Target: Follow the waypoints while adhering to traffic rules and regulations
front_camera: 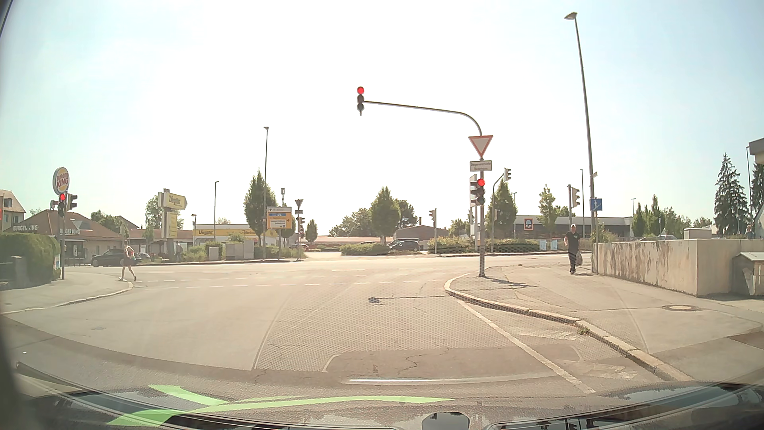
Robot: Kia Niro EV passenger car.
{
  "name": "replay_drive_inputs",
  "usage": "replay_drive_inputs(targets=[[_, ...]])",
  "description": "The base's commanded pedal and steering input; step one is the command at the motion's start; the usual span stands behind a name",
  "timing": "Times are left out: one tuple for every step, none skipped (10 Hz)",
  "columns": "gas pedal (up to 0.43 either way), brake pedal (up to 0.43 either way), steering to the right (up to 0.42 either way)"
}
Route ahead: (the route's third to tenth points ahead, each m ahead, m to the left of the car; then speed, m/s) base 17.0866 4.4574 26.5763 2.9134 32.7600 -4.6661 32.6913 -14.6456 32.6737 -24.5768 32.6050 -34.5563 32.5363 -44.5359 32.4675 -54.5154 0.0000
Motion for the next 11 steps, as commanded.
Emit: replay_drive_inputs(targets=[[0.0, 0.311, -0.021], [0.0, 0.311, -0.02], [0.0, 0.311, -0.021], [0.0, 0.311, -0.021], [0.0, 0.311, -0.02], [0.0, 0.311, -0.021], [0.0, 0.311, -0.021], [0.0, 0.311, -0.021], [0.0, 0.311, -0.021], [0.0, 0.311, -0.02], [0.0, 0.317, -0.02]])
